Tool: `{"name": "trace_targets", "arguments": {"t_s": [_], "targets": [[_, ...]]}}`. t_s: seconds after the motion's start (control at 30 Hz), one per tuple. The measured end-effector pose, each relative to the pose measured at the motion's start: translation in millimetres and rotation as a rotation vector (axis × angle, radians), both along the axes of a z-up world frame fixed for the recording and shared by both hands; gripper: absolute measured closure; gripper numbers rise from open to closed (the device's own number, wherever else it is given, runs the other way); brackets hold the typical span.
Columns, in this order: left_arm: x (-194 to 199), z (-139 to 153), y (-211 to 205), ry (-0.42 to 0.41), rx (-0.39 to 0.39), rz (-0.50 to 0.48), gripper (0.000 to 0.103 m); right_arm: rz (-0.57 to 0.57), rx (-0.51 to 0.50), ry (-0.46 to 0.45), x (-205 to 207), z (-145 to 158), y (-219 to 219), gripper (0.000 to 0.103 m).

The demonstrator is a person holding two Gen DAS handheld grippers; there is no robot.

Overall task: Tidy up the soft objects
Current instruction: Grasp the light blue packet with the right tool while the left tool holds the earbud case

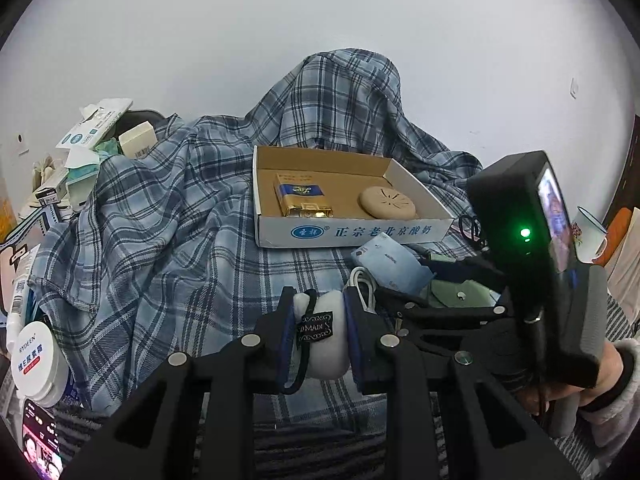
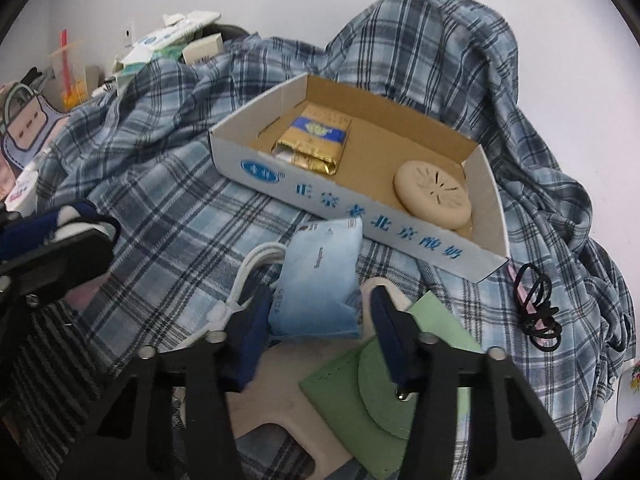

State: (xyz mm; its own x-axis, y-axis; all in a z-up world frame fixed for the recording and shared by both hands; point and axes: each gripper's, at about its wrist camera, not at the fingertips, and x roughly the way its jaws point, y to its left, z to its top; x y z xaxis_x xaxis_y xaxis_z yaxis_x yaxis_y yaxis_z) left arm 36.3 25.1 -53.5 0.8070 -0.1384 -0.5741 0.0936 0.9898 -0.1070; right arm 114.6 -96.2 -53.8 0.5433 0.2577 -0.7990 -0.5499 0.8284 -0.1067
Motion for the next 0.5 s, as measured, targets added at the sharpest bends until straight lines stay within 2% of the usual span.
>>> {"name": "trace_targets", "arguments": {"t_s": [0.1, 0.2, 0.4, 0.5], "targets": [[0.6, 0.3, -1.3, 0.002, 0.003, -0.001, 0.078, -0.002, 0.007, 0.016, 2.4, -2.7, -1.2, 0.06], [0.7, 0.2, -1.4, 0.002, 0.003, 0.0, 0.078, -0.01, 0.044, -0.015, -2.3, 2.7, -7.6, 0.061], [-1.5, 1.5, -0.2, -0.011, 0.002, 0.0, 0.078, -0.064, 0.148, -0.196, -30.8, 33.8, -32.2, 0.062], [-1.7, 1.8, -0.6, -0.013, 0.004, -0.001, 0.078, -0.09, 0.195, -0.243, -50.7, 49.9, -49.5, 0.062]]}}
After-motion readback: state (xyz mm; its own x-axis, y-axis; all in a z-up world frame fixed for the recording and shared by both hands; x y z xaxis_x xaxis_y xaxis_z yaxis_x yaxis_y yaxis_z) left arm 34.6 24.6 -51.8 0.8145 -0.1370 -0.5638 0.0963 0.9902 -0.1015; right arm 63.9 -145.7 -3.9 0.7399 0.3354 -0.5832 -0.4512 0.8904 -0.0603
